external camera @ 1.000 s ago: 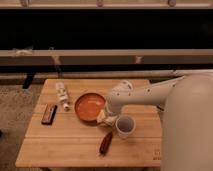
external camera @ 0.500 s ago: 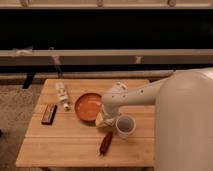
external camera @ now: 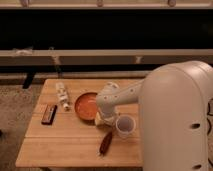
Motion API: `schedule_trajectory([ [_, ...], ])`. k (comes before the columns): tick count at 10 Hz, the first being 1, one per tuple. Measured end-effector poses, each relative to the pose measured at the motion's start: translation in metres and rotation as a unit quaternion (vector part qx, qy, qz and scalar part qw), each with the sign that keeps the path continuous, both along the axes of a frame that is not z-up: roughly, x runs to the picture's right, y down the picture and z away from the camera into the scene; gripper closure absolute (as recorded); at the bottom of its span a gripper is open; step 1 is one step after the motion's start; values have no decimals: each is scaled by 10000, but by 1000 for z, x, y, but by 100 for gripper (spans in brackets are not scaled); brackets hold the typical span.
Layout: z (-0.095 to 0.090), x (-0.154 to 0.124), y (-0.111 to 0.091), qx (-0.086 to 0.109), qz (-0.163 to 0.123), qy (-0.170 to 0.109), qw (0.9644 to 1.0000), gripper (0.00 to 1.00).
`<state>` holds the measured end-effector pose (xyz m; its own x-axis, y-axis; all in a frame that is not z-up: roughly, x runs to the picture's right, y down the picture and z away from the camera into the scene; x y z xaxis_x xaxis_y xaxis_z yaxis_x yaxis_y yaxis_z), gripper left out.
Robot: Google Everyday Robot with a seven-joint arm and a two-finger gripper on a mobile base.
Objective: Place the white sponge in the ceramic bowl
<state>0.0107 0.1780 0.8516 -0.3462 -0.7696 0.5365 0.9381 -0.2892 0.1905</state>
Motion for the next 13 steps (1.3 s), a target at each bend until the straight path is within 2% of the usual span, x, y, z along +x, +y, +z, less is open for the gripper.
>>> schedule_trajectory([
  [4,8,14,-11,1,204,646,9977,20],
  [5,11,18,-12,-46,295,795,9964,20],
  [8,18,26,-11,-257,575,1015,9928,20],
  [10,23,31,-10,-420,736,1085,9905,29],
  [11,25,34,-10,-541,859,1137,9883,42],
  [13,26,38,-13,-602,1022,1190,9858,60],
])
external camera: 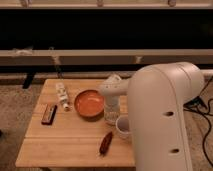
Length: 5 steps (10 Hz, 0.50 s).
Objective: Place the white sponge in the ceramic bowl
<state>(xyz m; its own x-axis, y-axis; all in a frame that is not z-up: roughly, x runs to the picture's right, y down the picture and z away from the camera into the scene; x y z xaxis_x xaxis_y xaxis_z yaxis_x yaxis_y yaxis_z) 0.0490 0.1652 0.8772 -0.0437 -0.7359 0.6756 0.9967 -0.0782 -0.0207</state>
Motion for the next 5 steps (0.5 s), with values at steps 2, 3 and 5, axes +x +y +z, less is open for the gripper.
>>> schedule_trajectory([
  [2,-8,7,-13,188,231,117,9995,82],
  [3,-12,8,-21,348,280,135,9989,90],
  [5,-30,4,-45,791,367,90,9962,100],
])
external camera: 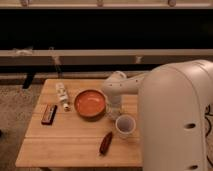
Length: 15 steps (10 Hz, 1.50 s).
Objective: Place the white sponge in the ceramic bowl
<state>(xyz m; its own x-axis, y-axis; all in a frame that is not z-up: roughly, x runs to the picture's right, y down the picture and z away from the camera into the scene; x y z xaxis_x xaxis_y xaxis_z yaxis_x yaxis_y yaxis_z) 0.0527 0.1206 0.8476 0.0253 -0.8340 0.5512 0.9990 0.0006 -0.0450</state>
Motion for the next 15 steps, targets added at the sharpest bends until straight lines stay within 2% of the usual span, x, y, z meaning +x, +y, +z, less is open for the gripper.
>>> schedule_trajectory([
  [1,-8,-7,-14,225,15,-56,9997,100],
  [2,-11,-16,-24,346,0,-132,9993,100],
  [3,-13,-35,-38,512,-42,-287,9983,100],
  [5,-14,-66,-60,719,-147,-574,9957,100],
  [7,-9,-108,-82,907,-333,-934,9909,83],
  [8,-6,-124,-90,956,-407,-1062,9889,75],
  [9,-2,-148,-98,1003,-532,-1261,9855,63],
  [10,0,-161,-103,997,-609,-1380,9835,53],
  [13,-3,-172,-108,931,-736,-1595,9800,24],
  [15,-9,-161,-104,908,-749,-1620,9798,20],
])
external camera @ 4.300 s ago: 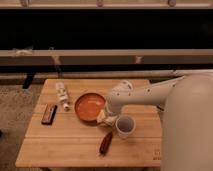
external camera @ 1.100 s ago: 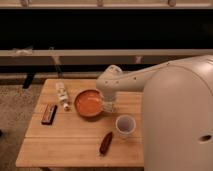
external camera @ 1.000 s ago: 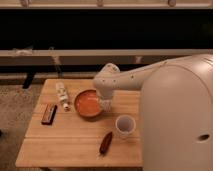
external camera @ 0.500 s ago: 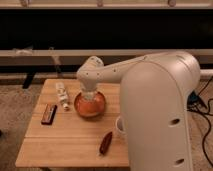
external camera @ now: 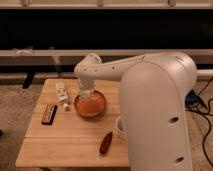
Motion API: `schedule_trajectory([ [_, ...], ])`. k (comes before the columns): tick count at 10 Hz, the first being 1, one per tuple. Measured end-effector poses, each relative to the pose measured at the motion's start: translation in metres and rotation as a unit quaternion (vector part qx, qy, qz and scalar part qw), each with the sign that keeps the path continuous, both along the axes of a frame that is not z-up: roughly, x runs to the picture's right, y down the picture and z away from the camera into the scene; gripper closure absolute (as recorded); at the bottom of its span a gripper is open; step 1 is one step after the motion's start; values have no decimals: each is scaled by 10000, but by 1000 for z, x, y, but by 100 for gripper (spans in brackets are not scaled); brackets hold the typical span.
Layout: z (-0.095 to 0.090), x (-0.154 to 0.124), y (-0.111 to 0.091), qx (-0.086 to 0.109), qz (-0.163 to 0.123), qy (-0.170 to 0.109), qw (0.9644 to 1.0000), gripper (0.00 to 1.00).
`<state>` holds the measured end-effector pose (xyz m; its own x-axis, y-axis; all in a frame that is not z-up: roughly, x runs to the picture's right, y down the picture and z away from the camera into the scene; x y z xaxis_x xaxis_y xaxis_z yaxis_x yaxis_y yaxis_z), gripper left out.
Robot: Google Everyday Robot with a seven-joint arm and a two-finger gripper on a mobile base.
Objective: Place the white sponge in the ceramic bowl
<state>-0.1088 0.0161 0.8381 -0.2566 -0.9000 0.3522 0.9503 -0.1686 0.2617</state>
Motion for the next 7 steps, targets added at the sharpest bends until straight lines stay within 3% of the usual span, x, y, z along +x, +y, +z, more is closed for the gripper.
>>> schedule_trajectory([
  [4,-6,34,1,120,318,65,9994,20],
  [7,-7,31,2,120,327,33,9994,20],
])
